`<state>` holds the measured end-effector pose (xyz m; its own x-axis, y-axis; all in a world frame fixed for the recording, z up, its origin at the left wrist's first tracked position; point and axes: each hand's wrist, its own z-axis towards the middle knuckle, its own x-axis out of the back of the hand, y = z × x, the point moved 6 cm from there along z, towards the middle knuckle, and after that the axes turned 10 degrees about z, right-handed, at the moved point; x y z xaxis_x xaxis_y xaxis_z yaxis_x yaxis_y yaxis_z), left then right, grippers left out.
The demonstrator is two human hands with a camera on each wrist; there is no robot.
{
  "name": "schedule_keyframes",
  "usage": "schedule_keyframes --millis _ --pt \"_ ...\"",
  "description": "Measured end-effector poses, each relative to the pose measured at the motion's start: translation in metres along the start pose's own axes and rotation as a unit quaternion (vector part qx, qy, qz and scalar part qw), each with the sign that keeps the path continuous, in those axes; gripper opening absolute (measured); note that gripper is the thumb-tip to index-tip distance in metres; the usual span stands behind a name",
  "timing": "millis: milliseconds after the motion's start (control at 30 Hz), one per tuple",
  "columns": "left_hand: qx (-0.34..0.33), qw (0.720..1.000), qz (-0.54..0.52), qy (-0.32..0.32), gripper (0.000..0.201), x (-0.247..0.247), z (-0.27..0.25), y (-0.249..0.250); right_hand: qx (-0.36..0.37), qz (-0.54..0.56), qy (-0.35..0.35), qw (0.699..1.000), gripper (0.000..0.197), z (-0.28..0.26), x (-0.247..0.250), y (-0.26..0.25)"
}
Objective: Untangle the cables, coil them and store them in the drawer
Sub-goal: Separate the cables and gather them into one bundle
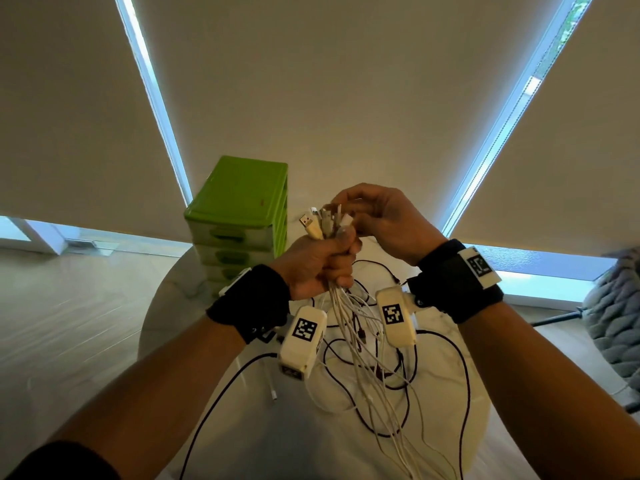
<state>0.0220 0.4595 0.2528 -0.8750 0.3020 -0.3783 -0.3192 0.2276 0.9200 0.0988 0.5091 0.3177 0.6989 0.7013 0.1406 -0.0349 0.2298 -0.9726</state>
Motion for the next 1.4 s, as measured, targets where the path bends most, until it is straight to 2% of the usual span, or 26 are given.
schedule_keyframes --millis 133,233,300,433,500,600,733,833,900,933,1033,1067,1100,1167,1233,1333,1400 --pt "0.015 0.999 0.015 -0.032 0.039 0.000 -0.004 -0.002 0.003 -0.054 -0.047 0.997 0.053 0.006 -0.013 -0.004" --pt "0.021 0.998 0.002 -0.064 0.029 -0.001 -0.007 0.000 -0.010 -0.093 -0.086 0.992 0.058 0.009 -0.021 -0.009" --pt "0.022 0.996 -0.007 -0.092 0.029 -0.002 -0.009 0.001 -0.038 -0.072 -0.084 0.993 0.056 0.012 -0.022 -0.008" --pt "0.020 0.992 -0.038 -0.120 0.033 -0.001 -0.011 0.003 -0.082 0.020 -0.069 0.994 0.037 0.015 -0.026 -0.008" --pt "0.028 0.994 -0.034 -0.104 0.035 -0.001 -0.009 0.004 -0.076 0.011 -0.071 0.995 0.035 0.017 -0.030 -0.011" --pt "0.033 0.997 0.007 -0.068 0.038 0.001 -0.006 0.004 -0.045 -0.109 -0.086 0.989 0.033 0.019 -0.041 -0.016" --pt "0.021 0.999 0.019 -0.023 0.040 0.006 -0.005 0.006 -0.062 -0.163 -0.110 0.978 0.036 0.017 -0.044 -0.018" --pt "0.010 1.000 -0.014 0.005 0.042 0.015 -0.005 0.014 -0.101 -0.051 -0.069 0.991 0.039 0.009 -0.030 -0.001" --pt "-0.015 0.999 -0.049 0.018 0.046 0.024 -0.008 0.024 -0.191 0.053 -0.071 0.978 0.041 -0.003 -0.030 0.031" --pt "-0.030 0.998 -0.057 0.022 0.048 0.029 -0.009 0.028 -0.231 0.057 -0.096 0.966 0.040 -0.010 -0.033 0.050" --pt "-0.060 0.996 -0.064 0.030 0.047 0.042 -0.014 0.042 -0.248 -0.137 -0.224 0.933 0.027 -0.028 -0.037 0.092" --pt "-0.066 0.995 -0.063 0.033 0.047 0.047 -0.016 0.046 -0.249 -0.202 -0.226 0.920 0.019 -0.031 -0.033 0.103" --pt "-0.071 0.995 -0.060 0.034 0.046 0.052 -0.018 0.050 -0.251 -0.251 -0.206 0.912 0.009 -0.032 -0.023 0.112" --pt "-0.075 0.995 -0.056 0.032 0.046 0.061 -0.023 0.056 -0.251 -0.303 -0.134 0.910 0.014 -0.029 0.002 0.119" --pt "-0.071 0.995 -0.051 0.040 0.046 0.066 -0.029 0.059 -0.249 -0.306 -0.089 0.915 0.013 -0.027 0.021 0.118" --pt "-0.039 0.995 -0.028 0.086 0.043 0.072 -0.033 0.056 -0.236 -0.307 -0.066 0.919 0.011 -0.023 0.037 0.105" --pt "0.006 0.994 -0.016 0.110 0.034 0.077 -0.032 0.049 -0.232 -0.328 -0.062 0.914 0.005 -0.020 0.043 0.092"
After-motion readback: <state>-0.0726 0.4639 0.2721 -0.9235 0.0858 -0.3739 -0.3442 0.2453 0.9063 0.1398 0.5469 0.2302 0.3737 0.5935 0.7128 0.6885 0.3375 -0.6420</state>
